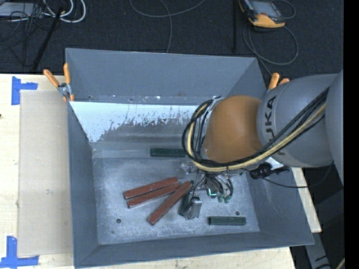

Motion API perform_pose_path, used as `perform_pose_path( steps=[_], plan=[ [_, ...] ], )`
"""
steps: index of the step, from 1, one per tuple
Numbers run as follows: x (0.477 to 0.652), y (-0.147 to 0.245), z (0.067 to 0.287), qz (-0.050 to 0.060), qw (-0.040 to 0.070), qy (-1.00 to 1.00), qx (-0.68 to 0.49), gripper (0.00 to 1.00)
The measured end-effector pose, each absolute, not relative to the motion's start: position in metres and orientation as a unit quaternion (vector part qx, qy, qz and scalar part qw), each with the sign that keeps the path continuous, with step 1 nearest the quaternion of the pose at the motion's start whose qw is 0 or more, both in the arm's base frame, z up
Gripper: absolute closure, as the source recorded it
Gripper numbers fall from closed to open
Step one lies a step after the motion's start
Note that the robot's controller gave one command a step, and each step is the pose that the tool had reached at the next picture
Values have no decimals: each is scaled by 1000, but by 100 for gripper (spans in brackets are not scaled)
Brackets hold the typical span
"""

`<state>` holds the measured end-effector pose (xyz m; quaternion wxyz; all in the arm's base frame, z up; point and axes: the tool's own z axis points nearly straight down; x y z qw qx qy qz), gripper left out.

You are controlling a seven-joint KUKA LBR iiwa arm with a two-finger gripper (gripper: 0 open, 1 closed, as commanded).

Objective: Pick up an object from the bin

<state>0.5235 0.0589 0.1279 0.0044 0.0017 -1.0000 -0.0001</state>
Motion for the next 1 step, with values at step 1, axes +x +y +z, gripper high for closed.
perform_pose_path(
  steps=[1],
  plan=[
    [494, 158, 70, -1, -1, -973, 233, 0]
  ],
)
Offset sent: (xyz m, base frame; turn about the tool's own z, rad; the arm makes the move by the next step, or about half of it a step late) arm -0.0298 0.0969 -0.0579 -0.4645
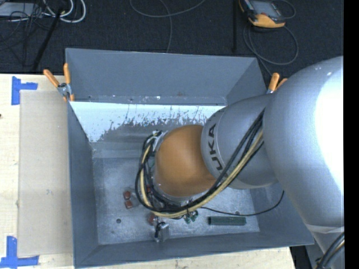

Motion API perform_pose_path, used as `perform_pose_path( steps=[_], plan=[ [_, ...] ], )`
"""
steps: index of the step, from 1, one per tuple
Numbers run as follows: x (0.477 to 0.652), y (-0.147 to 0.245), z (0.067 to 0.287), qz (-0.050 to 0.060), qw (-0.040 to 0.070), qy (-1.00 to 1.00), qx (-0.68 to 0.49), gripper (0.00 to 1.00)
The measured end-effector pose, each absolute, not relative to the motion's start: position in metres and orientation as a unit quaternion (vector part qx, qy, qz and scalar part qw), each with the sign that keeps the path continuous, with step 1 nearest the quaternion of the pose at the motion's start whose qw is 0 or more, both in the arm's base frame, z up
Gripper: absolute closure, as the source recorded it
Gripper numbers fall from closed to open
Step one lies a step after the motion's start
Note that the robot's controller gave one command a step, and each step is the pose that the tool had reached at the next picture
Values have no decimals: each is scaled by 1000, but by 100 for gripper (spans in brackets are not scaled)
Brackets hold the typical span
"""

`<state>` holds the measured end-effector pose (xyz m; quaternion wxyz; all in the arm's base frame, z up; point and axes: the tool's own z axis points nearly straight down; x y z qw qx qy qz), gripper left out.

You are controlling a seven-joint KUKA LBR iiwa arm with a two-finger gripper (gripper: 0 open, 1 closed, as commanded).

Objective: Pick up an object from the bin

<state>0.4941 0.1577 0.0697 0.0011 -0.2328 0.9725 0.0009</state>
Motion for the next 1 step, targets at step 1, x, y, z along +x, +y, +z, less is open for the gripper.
perform_pose_path(
  steps=[1],
  plan=[
    [480, 90, 73, 1, 8, 984, -177, 0]
  ],
)
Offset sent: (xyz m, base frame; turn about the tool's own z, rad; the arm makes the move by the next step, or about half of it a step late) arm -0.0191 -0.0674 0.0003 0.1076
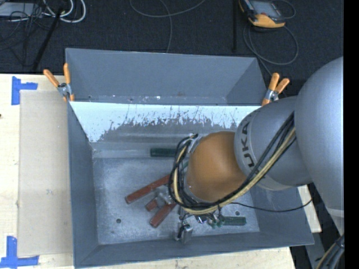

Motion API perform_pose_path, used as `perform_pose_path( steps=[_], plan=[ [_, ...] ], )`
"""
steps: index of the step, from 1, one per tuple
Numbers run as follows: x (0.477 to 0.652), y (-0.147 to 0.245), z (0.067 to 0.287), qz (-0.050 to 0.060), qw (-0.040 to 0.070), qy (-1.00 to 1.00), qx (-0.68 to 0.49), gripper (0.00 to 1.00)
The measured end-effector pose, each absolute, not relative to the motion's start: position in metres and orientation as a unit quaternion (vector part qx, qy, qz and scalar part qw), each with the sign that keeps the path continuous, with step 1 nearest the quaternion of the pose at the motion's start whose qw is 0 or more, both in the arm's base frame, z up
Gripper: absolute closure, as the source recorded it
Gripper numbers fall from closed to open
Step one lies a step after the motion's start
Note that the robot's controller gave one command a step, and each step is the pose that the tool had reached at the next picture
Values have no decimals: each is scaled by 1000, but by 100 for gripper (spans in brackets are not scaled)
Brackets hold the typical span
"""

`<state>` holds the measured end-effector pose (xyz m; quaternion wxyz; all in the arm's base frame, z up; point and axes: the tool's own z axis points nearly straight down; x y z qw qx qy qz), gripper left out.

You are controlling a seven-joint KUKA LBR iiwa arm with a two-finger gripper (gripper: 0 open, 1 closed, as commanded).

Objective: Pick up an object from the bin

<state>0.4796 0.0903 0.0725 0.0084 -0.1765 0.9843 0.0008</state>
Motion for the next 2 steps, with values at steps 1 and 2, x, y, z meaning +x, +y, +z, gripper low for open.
perform_pose_path(
  steps=[1, 2],
  plan=[
    [475, 90, 69, 0, 0, 984, -177, 100],
    [571, 74, 70, 0, 2, 959, -284, 100]
  ],
)
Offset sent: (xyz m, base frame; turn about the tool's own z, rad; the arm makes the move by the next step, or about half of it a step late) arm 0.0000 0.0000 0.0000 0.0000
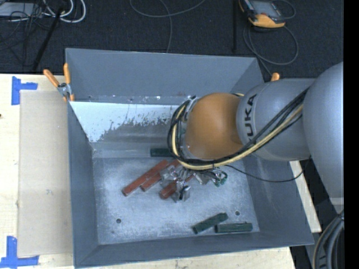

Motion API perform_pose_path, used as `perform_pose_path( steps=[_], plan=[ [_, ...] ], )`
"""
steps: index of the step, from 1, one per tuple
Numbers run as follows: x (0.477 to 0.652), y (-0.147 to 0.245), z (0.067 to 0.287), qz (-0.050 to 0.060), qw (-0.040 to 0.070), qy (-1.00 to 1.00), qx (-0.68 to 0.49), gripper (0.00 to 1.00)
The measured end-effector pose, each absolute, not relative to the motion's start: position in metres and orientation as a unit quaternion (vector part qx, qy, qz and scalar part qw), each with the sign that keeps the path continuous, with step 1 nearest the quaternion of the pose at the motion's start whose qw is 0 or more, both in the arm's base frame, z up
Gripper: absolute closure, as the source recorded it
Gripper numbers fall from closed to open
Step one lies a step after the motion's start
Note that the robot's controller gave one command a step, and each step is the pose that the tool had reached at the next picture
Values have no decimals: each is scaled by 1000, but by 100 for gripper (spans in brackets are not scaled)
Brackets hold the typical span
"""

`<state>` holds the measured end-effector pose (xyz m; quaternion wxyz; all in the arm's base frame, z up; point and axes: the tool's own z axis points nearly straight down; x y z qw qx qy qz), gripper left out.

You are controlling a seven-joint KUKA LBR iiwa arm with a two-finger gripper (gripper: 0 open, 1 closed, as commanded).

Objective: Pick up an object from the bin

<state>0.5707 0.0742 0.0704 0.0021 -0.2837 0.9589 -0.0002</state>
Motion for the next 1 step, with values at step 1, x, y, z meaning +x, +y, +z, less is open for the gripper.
perform_pose_path(
  steps=[1],
  plan=[
    [571, 69, 218, -1, 4, 922, -387, 100]
  ],
)
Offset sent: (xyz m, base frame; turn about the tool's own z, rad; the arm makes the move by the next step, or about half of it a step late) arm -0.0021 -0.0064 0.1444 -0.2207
